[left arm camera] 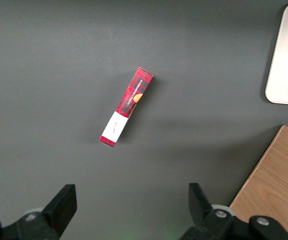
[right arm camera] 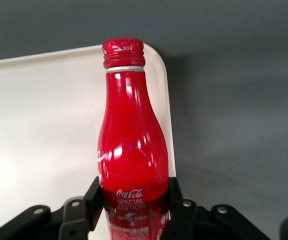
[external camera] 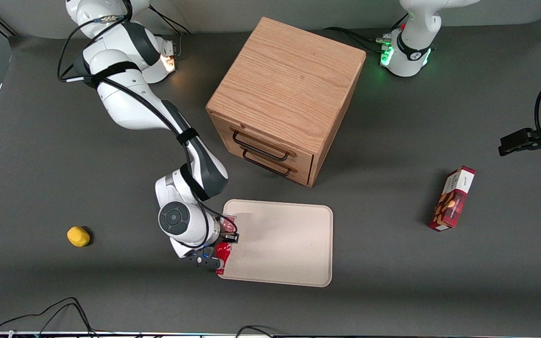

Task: Place coke bottle on tray
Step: 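Lower the bottle onto the tray and open the right gripper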

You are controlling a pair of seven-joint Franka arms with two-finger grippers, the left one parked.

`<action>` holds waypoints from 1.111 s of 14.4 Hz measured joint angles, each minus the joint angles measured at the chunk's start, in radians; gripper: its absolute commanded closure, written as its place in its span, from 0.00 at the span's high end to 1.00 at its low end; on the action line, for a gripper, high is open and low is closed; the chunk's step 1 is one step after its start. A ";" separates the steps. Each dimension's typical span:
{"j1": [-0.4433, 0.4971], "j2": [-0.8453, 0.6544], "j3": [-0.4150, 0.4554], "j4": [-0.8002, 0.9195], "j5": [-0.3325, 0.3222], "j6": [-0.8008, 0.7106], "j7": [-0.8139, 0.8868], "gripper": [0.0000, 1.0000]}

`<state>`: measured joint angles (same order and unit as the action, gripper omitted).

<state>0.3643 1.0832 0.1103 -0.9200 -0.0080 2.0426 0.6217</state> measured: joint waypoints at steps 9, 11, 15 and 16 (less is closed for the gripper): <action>0.033 0.023 -0.036 0.001 0.000 0.000 -0.022 0.32; 0.033 0.023 -0.038 0.001 0.000 0.000 -0.026 0.69; 0.033 0.023 -0.038 0.005 -0.003 0.000 -0.030 1.00; 0.033 0.023 -0.039 0.006 -0.003 0.000 -0.031 1.00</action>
<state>0.3970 1.1060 0.0716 -0.9139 -0.0107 2.0425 0.5904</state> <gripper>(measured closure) 0.145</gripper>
